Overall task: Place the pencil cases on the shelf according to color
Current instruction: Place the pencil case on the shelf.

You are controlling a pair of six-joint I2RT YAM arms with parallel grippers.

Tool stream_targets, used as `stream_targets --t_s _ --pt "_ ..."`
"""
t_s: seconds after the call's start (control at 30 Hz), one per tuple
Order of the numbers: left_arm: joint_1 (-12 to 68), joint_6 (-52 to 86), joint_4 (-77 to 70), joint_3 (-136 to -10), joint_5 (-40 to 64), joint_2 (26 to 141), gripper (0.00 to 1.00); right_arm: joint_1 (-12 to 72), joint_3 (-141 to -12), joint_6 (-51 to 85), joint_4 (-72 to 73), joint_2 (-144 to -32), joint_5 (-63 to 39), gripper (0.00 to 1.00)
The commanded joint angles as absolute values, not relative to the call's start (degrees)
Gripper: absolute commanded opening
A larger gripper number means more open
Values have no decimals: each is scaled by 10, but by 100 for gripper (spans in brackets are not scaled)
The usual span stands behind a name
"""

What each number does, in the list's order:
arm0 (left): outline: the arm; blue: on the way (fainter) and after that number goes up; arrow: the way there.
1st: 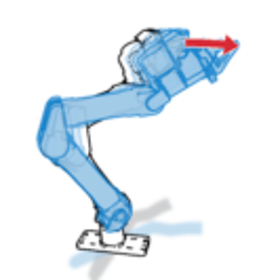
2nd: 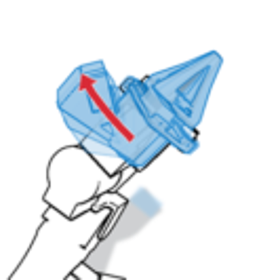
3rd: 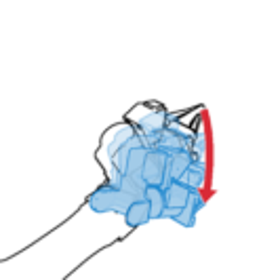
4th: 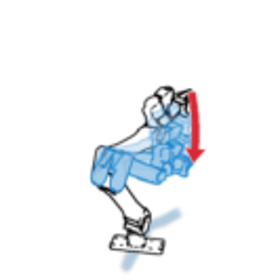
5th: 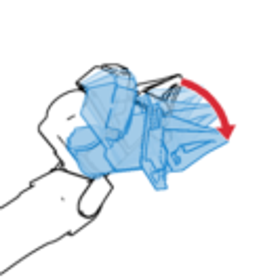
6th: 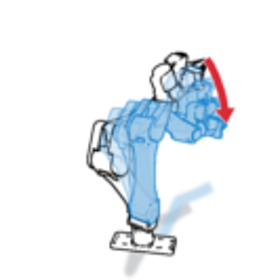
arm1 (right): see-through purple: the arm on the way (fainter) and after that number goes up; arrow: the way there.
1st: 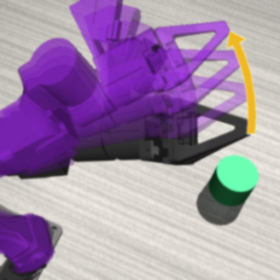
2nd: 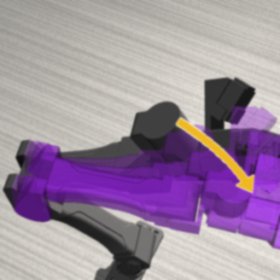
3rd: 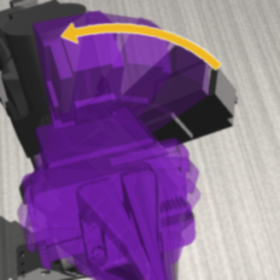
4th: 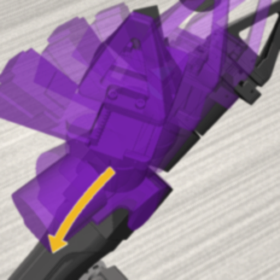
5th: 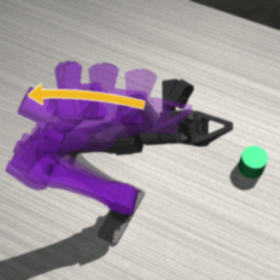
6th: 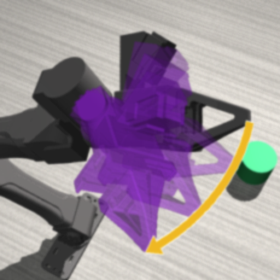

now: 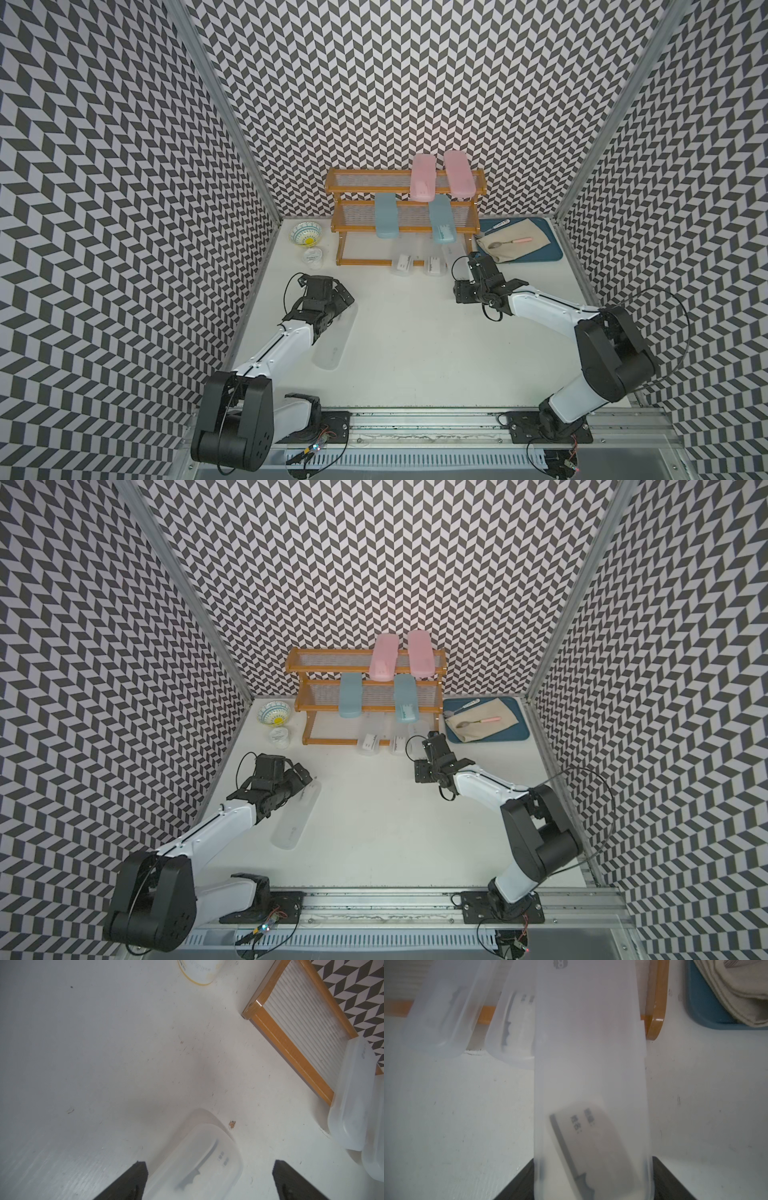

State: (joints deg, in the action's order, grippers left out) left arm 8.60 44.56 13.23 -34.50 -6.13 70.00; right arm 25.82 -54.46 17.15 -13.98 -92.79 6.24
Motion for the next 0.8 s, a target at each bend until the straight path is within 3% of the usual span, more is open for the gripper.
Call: stream_targets --t_s 0.0,0.53,0.77 --pt "84 435 122 -363 -60 707 99 243 -570 168 -97 -944 76 50" --pt "78 411 107 -366 -54 735 99 221 -676 194 -95 -1065 93 47" --pt "74 410 97 -357 -41 742 99 221 -698 218 -87 -1099 48 47"
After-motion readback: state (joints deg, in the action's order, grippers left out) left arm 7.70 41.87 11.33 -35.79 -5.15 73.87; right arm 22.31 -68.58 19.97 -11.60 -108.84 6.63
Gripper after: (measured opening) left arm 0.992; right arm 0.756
